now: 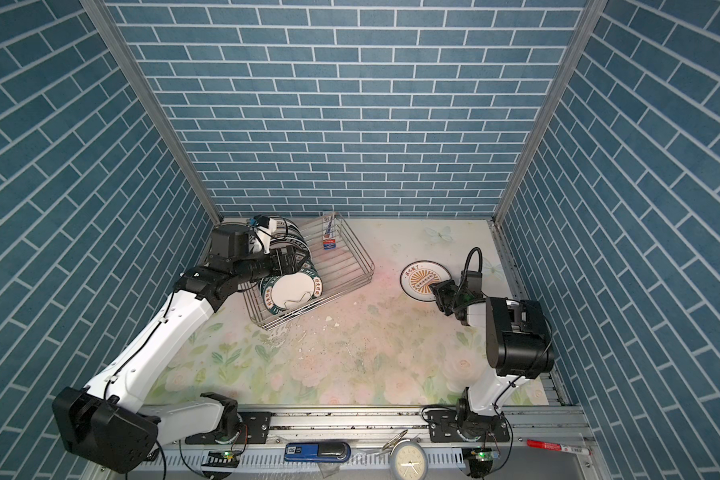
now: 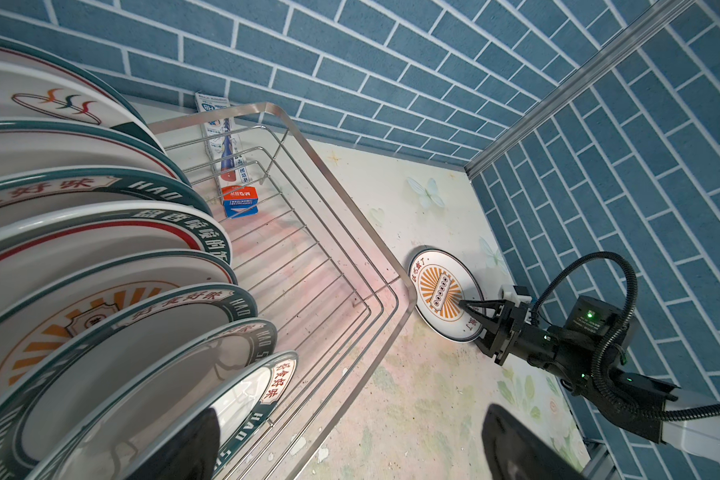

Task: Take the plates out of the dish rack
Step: 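Carry the plate away from the rack with the right gripper and lower it flat, then release the plate with the right gripper while the left gripper returns to the rack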

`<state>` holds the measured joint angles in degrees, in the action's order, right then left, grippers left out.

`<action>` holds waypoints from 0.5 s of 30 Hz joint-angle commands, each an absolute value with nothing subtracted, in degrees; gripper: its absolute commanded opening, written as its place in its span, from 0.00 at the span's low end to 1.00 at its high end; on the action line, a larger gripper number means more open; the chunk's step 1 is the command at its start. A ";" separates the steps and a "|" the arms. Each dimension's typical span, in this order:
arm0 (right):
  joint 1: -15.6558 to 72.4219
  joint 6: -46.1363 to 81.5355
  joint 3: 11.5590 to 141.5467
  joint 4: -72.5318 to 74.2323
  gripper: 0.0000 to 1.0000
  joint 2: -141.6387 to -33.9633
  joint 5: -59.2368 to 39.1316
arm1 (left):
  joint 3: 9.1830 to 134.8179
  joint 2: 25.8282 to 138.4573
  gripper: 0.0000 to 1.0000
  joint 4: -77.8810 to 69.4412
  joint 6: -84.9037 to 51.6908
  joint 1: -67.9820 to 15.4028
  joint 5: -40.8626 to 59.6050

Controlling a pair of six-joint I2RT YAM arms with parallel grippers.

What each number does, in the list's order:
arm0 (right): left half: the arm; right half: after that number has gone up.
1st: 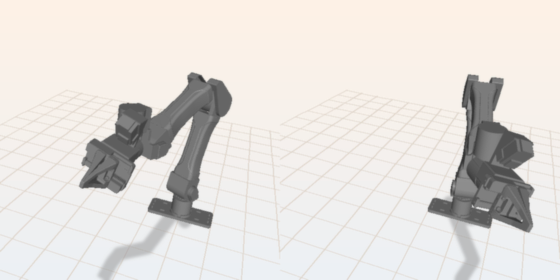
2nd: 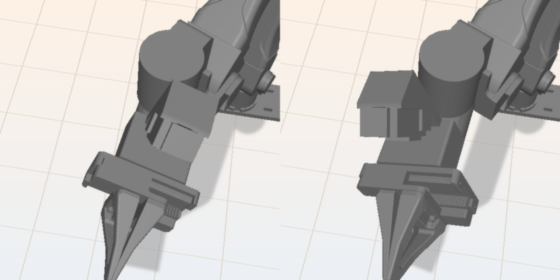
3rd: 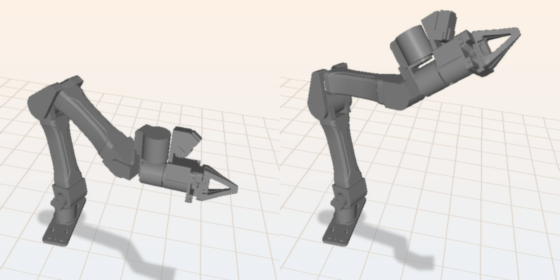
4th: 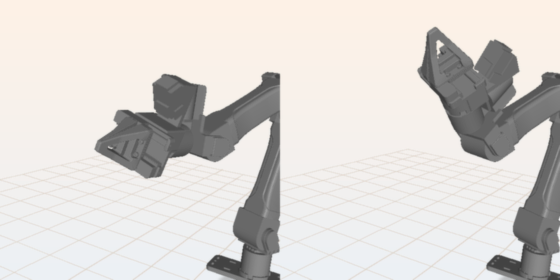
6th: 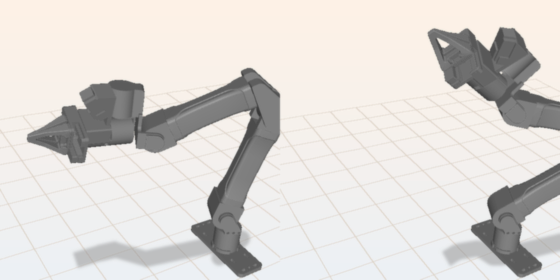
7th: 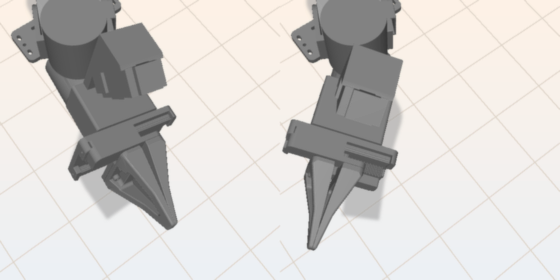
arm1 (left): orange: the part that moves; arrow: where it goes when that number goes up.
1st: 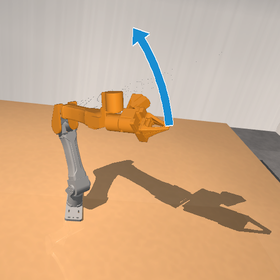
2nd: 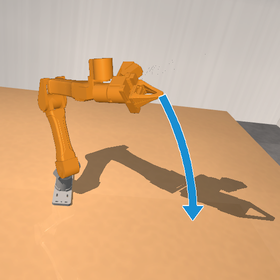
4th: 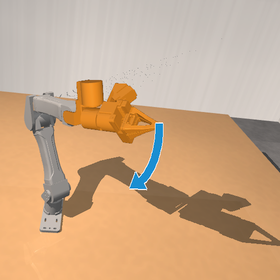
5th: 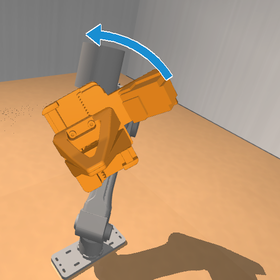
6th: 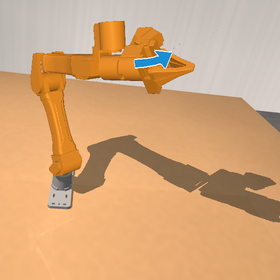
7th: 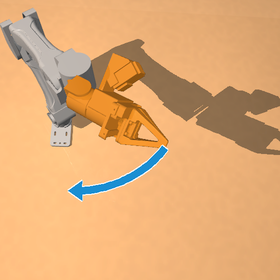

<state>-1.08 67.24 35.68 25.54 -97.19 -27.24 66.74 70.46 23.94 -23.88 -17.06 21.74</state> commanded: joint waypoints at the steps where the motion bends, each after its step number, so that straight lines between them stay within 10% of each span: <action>1: -1.03 66.72 38.20 25.46 0.48 -97.89 -28.39 | 68.18 69.89 0.99 24.62 -22.80 -17.14 21.26; 15: 1.51 54.17 47.68 -2.44 0.58 -95.55 -21.62 | 72.13 71.60 0.99 32.25 -21.29 -19.14 11.96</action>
<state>0.91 58.74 45.21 5.54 -96.84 -24.49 69.73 70.13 28.93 -21.87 -18.46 14.52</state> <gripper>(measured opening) 0.582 0.994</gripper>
